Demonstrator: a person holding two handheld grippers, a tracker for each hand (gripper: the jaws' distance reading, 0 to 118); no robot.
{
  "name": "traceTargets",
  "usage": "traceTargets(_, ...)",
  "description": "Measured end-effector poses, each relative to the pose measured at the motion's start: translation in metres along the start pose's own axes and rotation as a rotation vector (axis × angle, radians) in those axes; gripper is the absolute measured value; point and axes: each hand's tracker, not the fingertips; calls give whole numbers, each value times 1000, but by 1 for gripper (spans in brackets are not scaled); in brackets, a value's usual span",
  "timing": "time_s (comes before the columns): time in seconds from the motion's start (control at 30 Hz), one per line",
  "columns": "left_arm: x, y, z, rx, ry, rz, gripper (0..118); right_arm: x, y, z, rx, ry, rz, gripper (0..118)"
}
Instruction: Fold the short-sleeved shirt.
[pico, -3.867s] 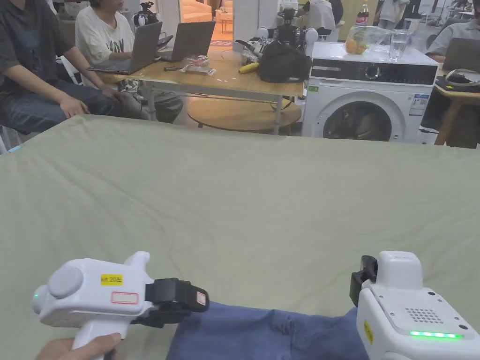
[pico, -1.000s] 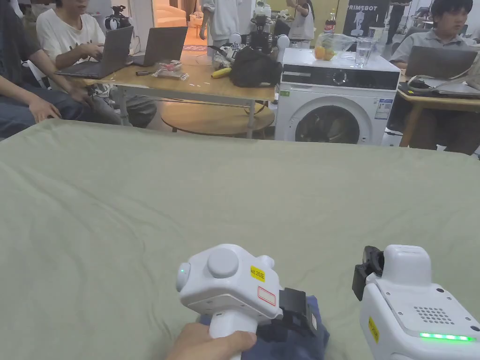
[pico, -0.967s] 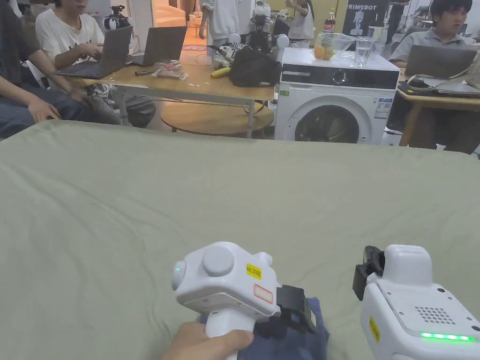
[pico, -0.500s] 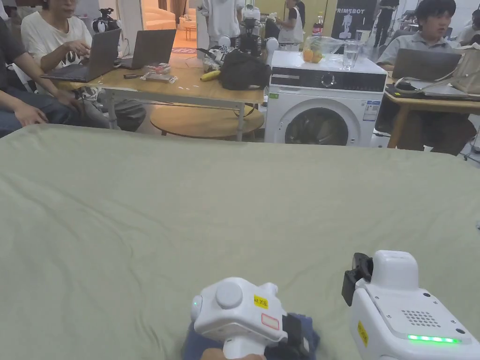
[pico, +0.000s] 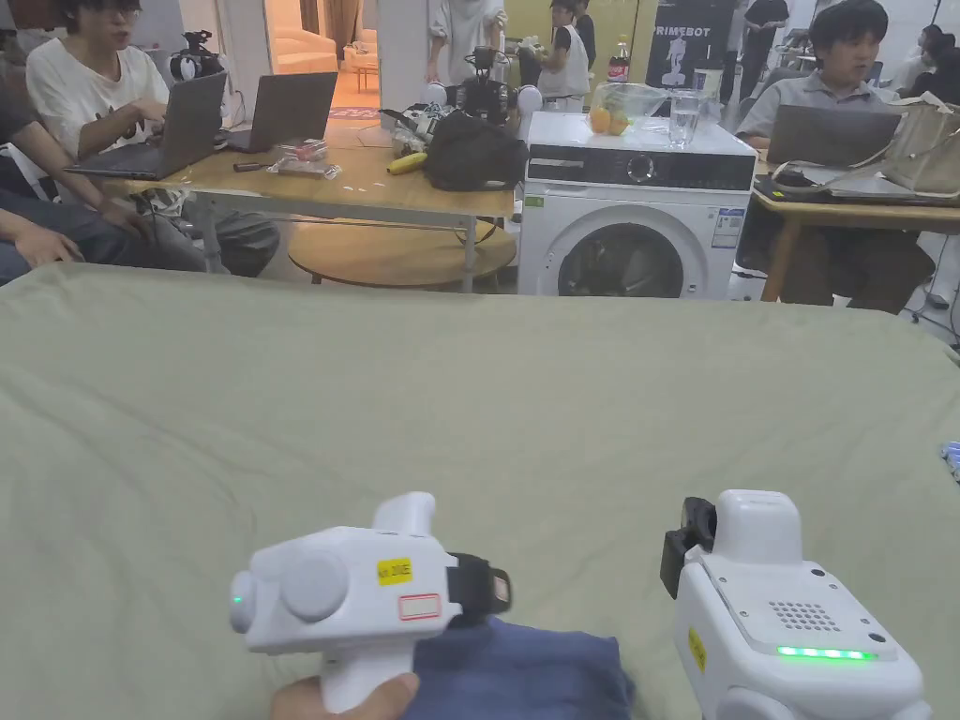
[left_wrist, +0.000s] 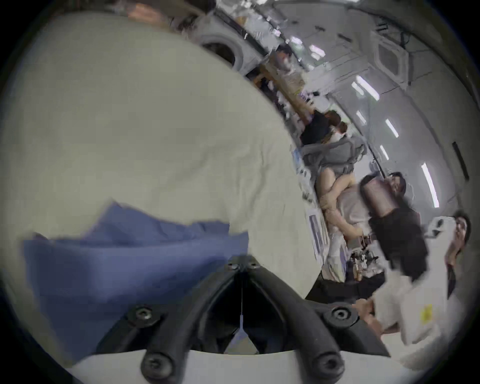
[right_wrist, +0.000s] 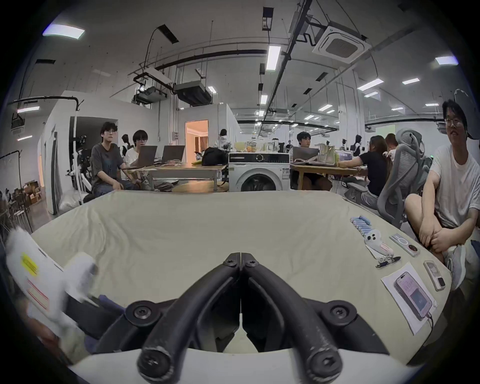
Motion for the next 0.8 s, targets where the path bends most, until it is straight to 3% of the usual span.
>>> traceTargets(0.1, -8, 7, 36, 212, 199, -203, 0, -5, 3, -5, 14, 6, -2, 0)
traceTargets(0.2, -12, 4, 61, 371, 357, -289, 0, -11, 7, -7, 48, 11, -2, 0)
traceTargets(0.4, -20, -10, 96, 708, 515, -383, 0, -25, 18, -3, 139, 15, 3, 0)
traceTargets(0.67, -32, -19, 119, 871, 582, -329, 0, -35, 28, 11, 237, 12, 14, 0)
traceTargets(0.8, -33, -17, 126, 841, 554, -306, 0, -37, 16, 31, 152, 12, 27, 0)
